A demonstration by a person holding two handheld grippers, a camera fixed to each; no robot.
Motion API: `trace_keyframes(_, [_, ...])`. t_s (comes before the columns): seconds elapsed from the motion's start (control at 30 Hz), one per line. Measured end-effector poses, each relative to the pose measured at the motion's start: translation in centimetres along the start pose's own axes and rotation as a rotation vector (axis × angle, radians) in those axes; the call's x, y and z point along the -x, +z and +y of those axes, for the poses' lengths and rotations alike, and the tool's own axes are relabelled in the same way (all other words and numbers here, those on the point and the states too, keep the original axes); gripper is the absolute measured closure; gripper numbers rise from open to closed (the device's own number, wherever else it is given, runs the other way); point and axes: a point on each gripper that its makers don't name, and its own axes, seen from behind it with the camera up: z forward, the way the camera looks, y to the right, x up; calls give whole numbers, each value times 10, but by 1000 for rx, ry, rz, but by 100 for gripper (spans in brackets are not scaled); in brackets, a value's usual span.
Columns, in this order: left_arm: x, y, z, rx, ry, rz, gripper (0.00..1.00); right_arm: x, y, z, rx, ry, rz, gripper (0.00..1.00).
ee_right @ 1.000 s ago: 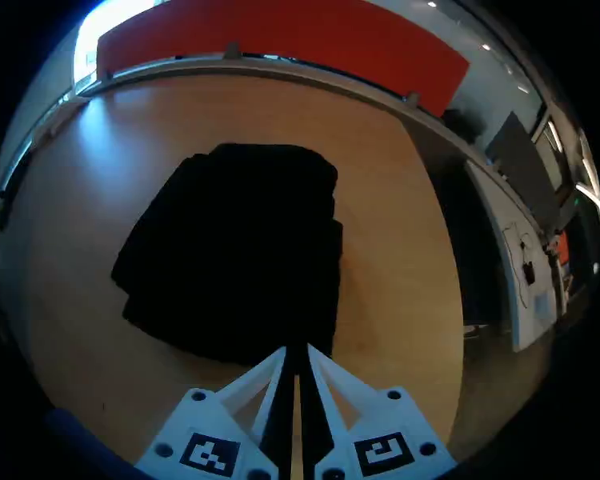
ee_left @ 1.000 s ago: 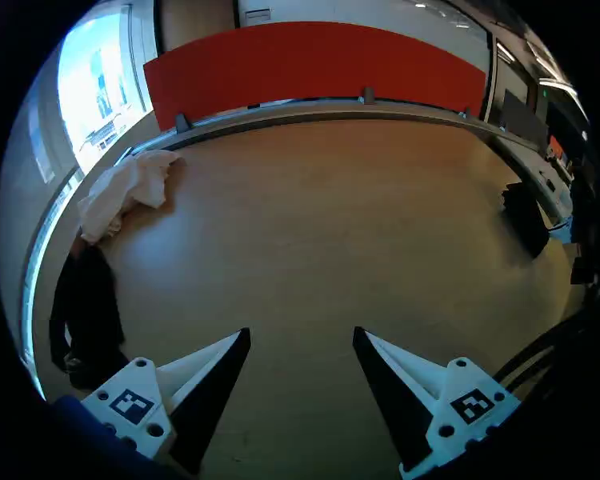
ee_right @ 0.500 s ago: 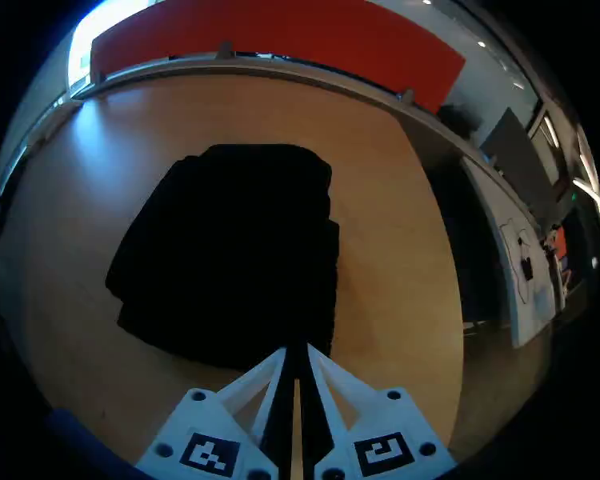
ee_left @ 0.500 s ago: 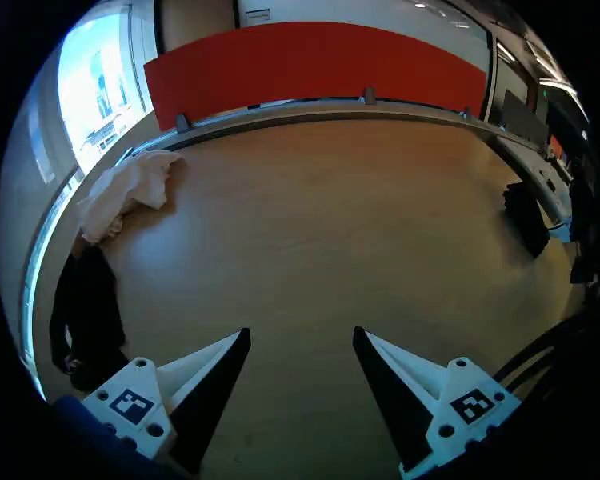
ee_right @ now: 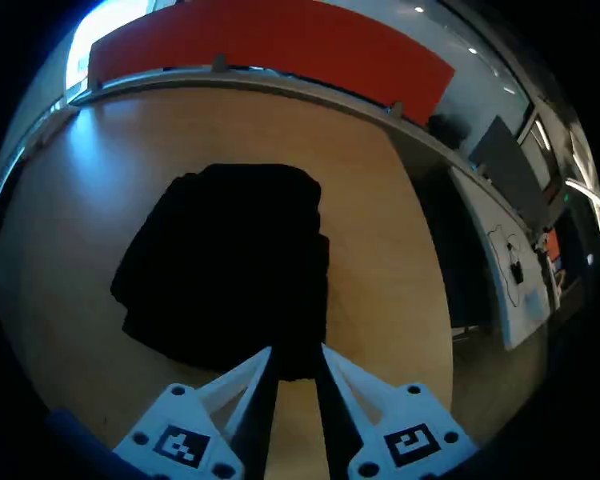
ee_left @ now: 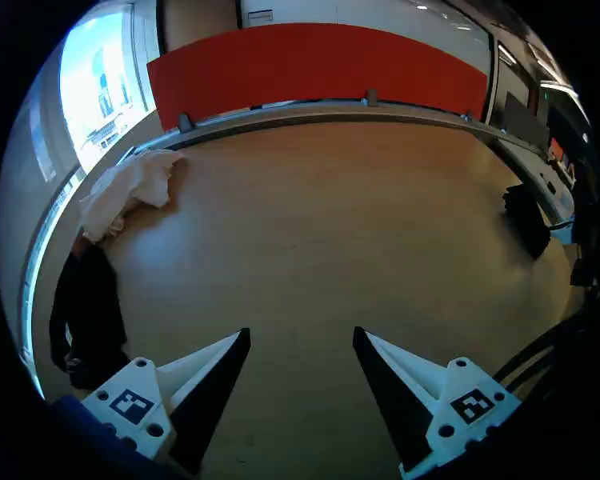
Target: Fold towel
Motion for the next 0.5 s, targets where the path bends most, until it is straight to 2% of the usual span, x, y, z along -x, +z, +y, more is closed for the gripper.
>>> trace_keyframes(0.07, [0,0,0,0,1,1,5,-2,-1,0,5,0,7,64])
trace_keyframes(0.13, [0,-1,0,0,1,3,5,-4,-3,0,9,-1,17,54])
trace_keyframes(0.27, [-1,-2,-1,-1,-1,8,5,-9,-9,-1,19,-4,42,22])
trace_keyframes(0.37, [-1,-3,-2,-1,-6,12,5,-14,-13,-3,20,2,61,4])
trace_keyframes(0.4, [-1,-3,-3,-2,-8,13,5,-16,-14,-4,20,5,68,0])
trace_keyframes(0.5, [-1,-3,-5,-3,-11,18,5,-21,-18,-5,22,17,85,0])
